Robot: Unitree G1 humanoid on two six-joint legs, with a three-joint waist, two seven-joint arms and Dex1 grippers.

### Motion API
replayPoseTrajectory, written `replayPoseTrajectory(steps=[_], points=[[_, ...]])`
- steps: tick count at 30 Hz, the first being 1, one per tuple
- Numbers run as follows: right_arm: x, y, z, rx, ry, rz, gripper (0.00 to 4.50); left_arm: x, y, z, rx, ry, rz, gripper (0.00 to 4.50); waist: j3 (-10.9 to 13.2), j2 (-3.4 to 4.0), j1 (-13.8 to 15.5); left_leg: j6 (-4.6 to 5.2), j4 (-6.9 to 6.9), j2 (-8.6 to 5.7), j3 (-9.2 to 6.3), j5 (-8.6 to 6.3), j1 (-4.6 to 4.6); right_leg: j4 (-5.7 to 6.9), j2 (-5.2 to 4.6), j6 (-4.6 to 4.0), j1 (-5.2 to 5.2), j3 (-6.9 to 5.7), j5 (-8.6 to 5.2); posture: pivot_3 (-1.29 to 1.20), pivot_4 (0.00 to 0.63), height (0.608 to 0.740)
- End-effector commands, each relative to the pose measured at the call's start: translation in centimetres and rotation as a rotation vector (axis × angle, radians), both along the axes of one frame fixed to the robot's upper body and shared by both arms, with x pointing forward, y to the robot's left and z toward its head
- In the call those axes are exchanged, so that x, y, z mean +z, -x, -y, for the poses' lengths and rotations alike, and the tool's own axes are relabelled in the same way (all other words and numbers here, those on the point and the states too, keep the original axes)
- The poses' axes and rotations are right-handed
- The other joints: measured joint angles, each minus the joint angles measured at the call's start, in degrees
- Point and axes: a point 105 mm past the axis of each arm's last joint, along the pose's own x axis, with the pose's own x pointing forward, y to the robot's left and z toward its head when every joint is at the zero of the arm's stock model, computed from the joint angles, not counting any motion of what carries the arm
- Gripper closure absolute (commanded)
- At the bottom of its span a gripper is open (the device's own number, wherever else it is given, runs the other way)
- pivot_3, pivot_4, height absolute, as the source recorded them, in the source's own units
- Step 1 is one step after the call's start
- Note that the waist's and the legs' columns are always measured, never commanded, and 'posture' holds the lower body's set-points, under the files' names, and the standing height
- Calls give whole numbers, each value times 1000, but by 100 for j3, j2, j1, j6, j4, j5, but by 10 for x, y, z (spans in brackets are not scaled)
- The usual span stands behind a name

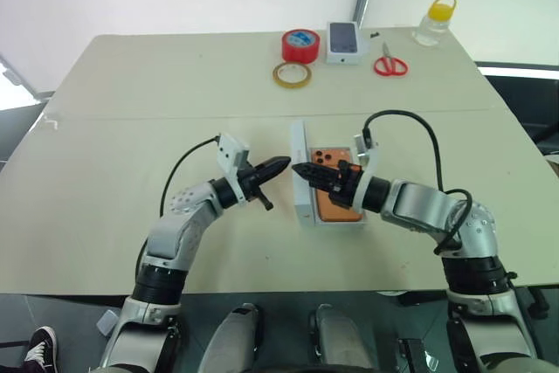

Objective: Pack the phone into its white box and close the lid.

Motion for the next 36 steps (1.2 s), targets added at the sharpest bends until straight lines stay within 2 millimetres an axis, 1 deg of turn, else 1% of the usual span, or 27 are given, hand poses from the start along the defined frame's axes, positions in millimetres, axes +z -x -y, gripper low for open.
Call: replayPoseTrajectory(steps=[1, 2, 3, 4, 6, 8, 10, 12, 13, 15, 16, 17, 19, 21, 23, 26, 28, 30, 33, 34, 36], points=[[18, -12, 20, -47, 64, 131, 510, 9, 0, 13, -34, 15, 38, 4500, 0, -1, 6, 1, 1, -2, 0, -1, 0, -1, 0, 0, 1, 0, 0, 0, 150, 740], [24, -18, 31, -81, 81, 163, 510, 9, 0, 17, -44, 20, 37, 4500, 0, -1, 7, 3, 3, -2, 0, -2, 0, -2, 0, 1, 3, -1, -1, 0, 150, 740], [27, -24, 42, -95, 156, 220, 510, 9, 0, 24, -60, 28, 29, 4500, 1, 0, 8, 4, 2, -3, 1, -2, 0, -3, 0, 1, 3, -1, -1, 0, 150, 740], [35, -29, 54, -122, 192, 270, 510, 7, 0, 34, -79, 23, 31, 4500, 1, 0, 18, 4, 3, -3, 2, -2, 0, -2, 0, 2, 3, -1, -1, 0, 150, 740], [43, -38, 70, -167, 294, 370, 510, 4, 1, 48, -114, 33, 14, 4500, 3, -3, 26, 5, 6, -5, 3, -3, 0, -4, 1, 3, 6, -6, -1, 0, 150, 740], [42, -43, 77, -170, 439, 454, 510, 3, 1, 57, -136, 40, 3, 4500, 4, -6, 22, 9, 7, -6, 4, -5, 0, -5, 2, 8, 8, -7, -4, 0, 150, 740], [39, -47, 88, -191, 541, 517, 510, 1, 0, 64, -148, 37, 0, 4500, 5, -7, -5, 9, 6, -5, 4, -5, 0, -7, 0, 11, 8, -7, -6, 0, 150, 740], [35, -52, 100, -222, 615, 555, 1017, -1, -1, 67, -154, 37, -5, 4500, 5, -8, -13, 9, 6, -2, 9, -5, 2, -3, 1, 11, 5, -6, -6, 0, 150, 740], [34, -53, 102, -223, 637, 566, 1328, -1, -1, 68, -155, 38, -6, 4500, 5, -8, -14, 9, 6, 0, 8, -5, 2, 0, 2, 11, 4, -6, -6, 0, 150, 740], [24, -50, 101, -151, 806, 660, 2286, -2, -1, 65, -153, 34, -6, 4500, 5, -7, -2, 8, 6, 1, 8, -5, 2, 2, 2, 10, 3, -4, -5, 0, 150, 740], [20, -48, 100, -118, 871, 698, 2851, -2, -1, 63, -151, 37, -9, 4500, 5, -7, 9, 8, 7, 0, 8, -5, 2, 2, 2, 10, 3, -4, -5, 0, 150, 740], [12, -46, 99, -87, 898, 705, 3346, -1, -2, 59, -142, 33, -2, 4500, 6, -8, 8, 8, 8, -2, 7, -5, 2, 2, 2, 10, 3, -4, -5, 0, 150, 740], [4, -46, 99, -75, 924, 713, 4418, 3, -4, 49, -119, 36, 3, 4500, 6, -9, 2, 8, 8, -2, 8, -5, 2, -1, 2, 10, 4, -5, -5, 0, 150, 740], [-1, -47, 99, -63, 972, 741, 4466, 6, -7, 36, -77, 17, 23, 4500, 6, -10, 2, 6, 7, -2, 7, -4, 2, 0, 0, 10, 3, -2, -5, 0, 150, 740], [-1, -48, 98, -75, 979, 755, 4466, 8, -11, 28, -47, 14, 25, 4500, 6, -9, 5, 4, 7, -2, 6, -3, 2, 1, 0, 10, 2, 1, -5, 0, 150, 740], [-6, -45, 89, -20, 992, 781, 4466, 10, -34, 0, 120, -17, 42, 4500, 7, -11, 23, 3, 8, -3, 4, -3, 3, 1, 0, 10, 3, 0, -5, 0, 150, 740], [-8, -44, 86, -11, 986, 785, 4466, 10, -42, -9, 167, -19, 41, 4500, 9, -14, 19, 2, 8, -4, 2, -3, 3, 0, 0, 10, 3, -2, -5, 0, 150, 740], [-8, -40, 78, 30, 987, 816, 4466, 3, -52, -18, 225, -42, 0, 4500, 9, -14, 25, 2, 7, -4, 2, -3, 2, 0, -1, 10, 3, -1, -5, 0, 150, 740], [-11, -37, 75, 70, 1020, 838, 4466, -18, -63, -23, 270, -132, -62, 4500, 9, -15, 28, 2, 8, -8, 0, -3, 3, 0, -1, 10, 4, -3, -5, 0, 150, 740], [-11, -37, 76, 71, 1020, 835, 4466, -25, -64, -22, 270, -149, -89, 4500, 10, -15, 29, 2, 8, -9, 0, -3, 2, 0, -2, 10, 4, -3, -5, 0, 150, 740], [-10, -36, 77, 67, 1020, 833, 4466, -30, -61, -12, 211, -144, -105, 4500, 11, -17, 28, 1, 8, -11, -1, -3, 2, 0, -2, 11, 4, -4, -5, 0, 150, 740]])
